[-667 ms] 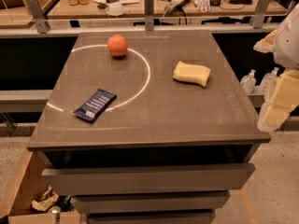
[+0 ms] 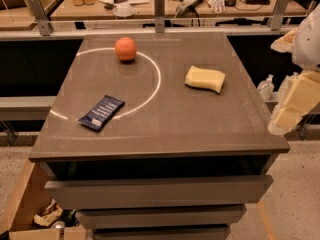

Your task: Move orange near rxbar blueberry

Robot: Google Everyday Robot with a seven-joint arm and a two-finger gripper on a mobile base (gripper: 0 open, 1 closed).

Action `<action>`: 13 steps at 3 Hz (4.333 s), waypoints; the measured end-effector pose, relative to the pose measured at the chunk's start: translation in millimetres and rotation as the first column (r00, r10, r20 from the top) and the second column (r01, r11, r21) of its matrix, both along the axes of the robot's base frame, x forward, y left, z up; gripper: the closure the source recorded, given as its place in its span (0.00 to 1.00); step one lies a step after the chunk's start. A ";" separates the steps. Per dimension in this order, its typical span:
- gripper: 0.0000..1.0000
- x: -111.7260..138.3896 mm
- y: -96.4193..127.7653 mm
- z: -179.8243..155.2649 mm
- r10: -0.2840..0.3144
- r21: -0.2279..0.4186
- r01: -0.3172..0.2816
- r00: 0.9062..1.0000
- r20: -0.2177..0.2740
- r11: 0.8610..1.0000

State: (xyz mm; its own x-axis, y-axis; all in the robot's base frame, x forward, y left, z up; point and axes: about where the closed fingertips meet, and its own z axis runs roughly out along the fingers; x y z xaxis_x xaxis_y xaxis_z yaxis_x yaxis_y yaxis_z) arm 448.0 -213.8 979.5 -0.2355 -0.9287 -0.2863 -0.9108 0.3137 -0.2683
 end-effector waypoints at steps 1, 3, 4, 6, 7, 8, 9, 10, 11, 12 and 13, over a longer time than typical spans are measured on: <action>0.00 29.3 1.6 -3.6 -0.068 0.247 0.036 0.991 0.119 0.968; 0.00 88.1 18.2 -8.5 -0.163 0.460 0.054 0.966 0.202 0.886; 0.00 89.7 20.3 -8.0 -0.171 0.467 0.061 0.965 0.198 0.882; 0.00 110.3 43.4 -23.8 -0.202 0.570 0.058 0.960 0.193 0.820; 0.00 148.7 59.0 -33.7 -0.235 0.642 0.026 0.941 0.242 0.767; 0.00 179.6 69.1 -42.4 -0.257 0.671 0.003 0.925 0.280 0.741; 0.00 221.3 82.1 -57.9 -0.280 0.716 0.003 0.922 0.269 0.699; 0.00 294.2 143.0 -72.5 -0.270 0.764 -0.028 0.926 0.263 0.645; 0.00 294.7 147.2 -72.3 -0.265 0.764 -0.032 0.928 0.263 0.645; 0.00 306.8 152.0 -77.5 -0.305 0.780 -0.008 0.918 0.254 0.626; 0.00 327.4 159.2 -80.9 -0.306 0.795 -0.024 0.915 0.262 0.607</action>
Offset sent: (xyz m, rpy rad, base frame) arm 0.0919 0.0020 0.0010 0.5888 -0.3426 -0.1174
